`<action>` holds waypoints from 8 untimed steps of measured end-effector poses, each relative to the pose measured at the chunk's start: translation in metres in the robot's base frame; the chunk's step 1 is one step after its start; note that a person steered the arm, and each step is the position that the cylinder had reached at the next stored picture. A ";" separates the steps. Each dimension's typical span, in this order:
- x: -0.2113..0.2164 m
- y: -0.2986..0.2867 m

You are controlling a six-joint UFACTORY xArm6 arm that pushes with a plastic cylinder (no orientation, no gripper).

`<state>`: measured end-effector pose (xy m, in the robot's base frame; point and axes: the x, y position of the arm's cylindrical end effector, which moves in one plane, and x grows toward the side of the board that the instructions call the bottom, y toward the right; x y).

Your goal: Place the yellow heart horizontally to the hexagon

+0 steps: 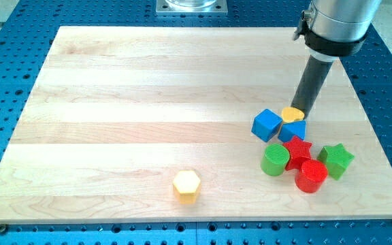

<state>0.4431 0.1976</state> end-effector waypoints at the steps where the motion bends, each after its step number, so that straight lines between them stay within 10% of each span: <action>1: 0.023 0.022; 8: -0.045 -0.175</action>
<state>0.3983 0.0222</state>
